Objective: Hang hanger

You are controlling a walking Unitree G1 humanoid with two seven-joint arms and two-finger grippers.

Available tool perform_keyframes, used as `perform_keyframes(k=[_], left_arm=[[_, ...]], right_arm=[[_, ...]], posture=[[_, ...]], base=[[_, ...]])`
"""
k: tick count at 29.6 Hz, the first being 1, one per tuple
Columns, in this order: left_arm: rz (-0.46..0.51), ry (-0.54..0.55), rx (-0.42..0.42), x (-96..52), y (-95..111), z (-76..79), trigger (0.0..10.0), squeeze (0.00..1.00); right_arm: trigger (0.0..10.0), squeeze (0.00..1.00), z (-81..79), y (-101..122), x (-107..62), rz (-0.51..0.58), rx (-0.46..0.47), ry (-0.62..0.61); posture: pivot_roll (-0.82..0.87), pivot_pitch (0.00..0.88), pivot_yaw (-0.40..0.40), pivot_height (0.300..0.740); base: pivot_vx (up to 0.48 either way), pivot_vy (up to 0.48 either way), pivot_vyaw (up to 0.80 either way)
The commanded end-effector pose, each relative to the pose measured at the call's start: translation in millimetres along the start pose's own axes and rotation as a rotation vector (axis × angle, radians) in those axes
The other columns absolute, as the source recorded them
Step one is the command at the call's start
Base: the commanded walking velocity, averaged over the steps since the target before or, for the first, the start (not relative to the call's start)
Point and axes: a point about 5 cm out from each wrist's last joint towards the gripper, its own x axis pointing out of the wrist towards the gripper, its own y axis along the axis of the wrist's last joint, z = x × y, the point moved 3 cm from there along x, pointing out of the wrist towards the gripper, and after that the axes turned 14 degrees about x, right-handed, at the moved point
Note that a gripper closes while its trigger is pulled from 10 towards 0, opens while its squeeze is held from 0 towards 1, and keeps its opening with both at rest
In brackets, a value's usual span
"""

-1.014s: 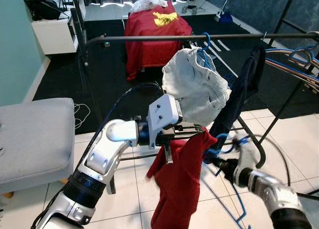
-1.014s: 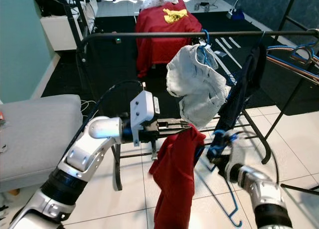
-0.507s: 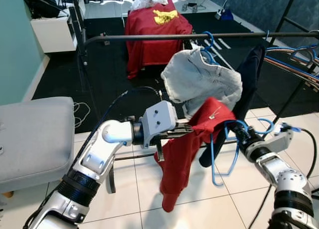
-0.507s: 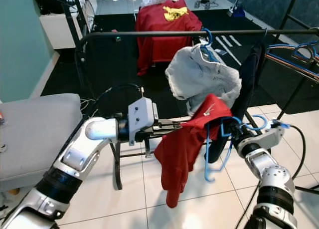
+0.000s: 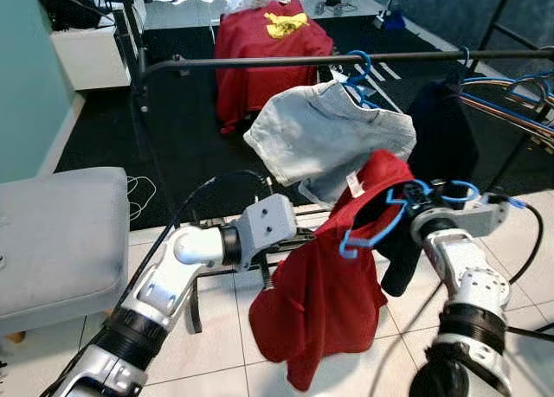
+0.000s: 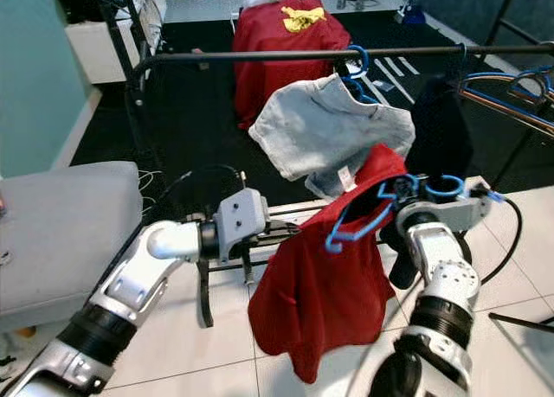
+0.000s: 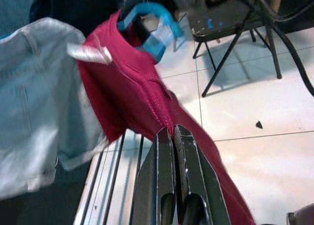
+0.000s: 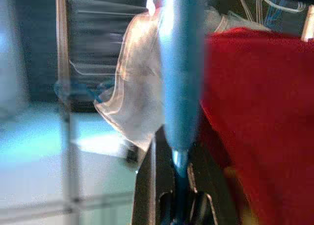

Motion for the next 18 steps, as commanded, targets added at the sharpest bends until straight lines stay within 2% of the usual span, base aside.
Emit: perform_keyframes(k=[1,3,5,8,12,14,16,17,18], left_arm=[[-0.032,0.018,-0.01,-9.5,-9.1,4.4,10.0,0.0],[-0.032,0.018,-0.01,-9.5,-9.1,4.4,10.0,0.0],[-0.042,0.057,-0.025,-14.1,-12.8,3.9,10.0,0.0],[-0.041,0.084,-0.03,-16.2,-13.0,2.3,10.0,0.0],[-0.019,0.177,-0.048,-17.0,-7.1,-9.8,10.0,0.0],[-0.019,0.177,-0.048,-17.0,-7.1,-9.8,10.0,0.0],[-0.014,0.221,-0.056,-16.5,-4.7,-18.5,10.0,0.0],[-0.014,0.221,-0.056,-16.5,-4.7,-18.5,10.0,0.0],[-0.003,0.236,-0.058,-16.4,-2.7,-22.6,10.0,0.0]], right_arm=[[10.0,0.0,-24.9,10.4,-2.0,0.073,0.187,0.107],[10.0,0.0,-24.9,10.4,-2.0,0.073,0.187,0.107],[10.0,0.0,-35.5,7.1,-2.5,0.063,0.224,0.147],[10.0,0.0,-38.9,5.7,-3.0,0.058,0.206,0.157],[10.0,0.0,-42.1,0.6,-4.6,0.024,0.073,0.156],[10.0,0.0,-42.1,0.6,-4.6,0.024,0.073,0.156],[10.0,0.0,-42.9,-7.0,-6.1,-0.018,-0.035,0.157],[10.0,0.0,-42.9,-7.0,-6.1,-0.018,-0.035,0.157],[10.0,0.0,-42.8,-10.3,-7.1,-0.037,-0.088,0.157]], posture=[[-0.07,0.151,-0.01,0.74],[-0.07,0.151,-0.01,0.74],[-0.07,0.154,-0.012,0.74],[-0.07,0.156,-0.015,0.74],[-0.07,0.161,-0.02,0.74],[-0.07,0.161,-0.02,0.74],[-0.07,0.162,-0.019,0.74],[-0.07,0.162,-0.019,0.74],[-0.07,0.162,-0.017,0.74]], base=[[0.0,0.0,0.0],[0.0,0.0,0.0],[0.0,0.0,0.0],[0.0,0.0,0.0],[0.0,0.0,0.0],[0.0,0.0,0.0],[0.0,0.0,0.0],[0.0,0.0,0.0],[0.0,0.0,0.0]])
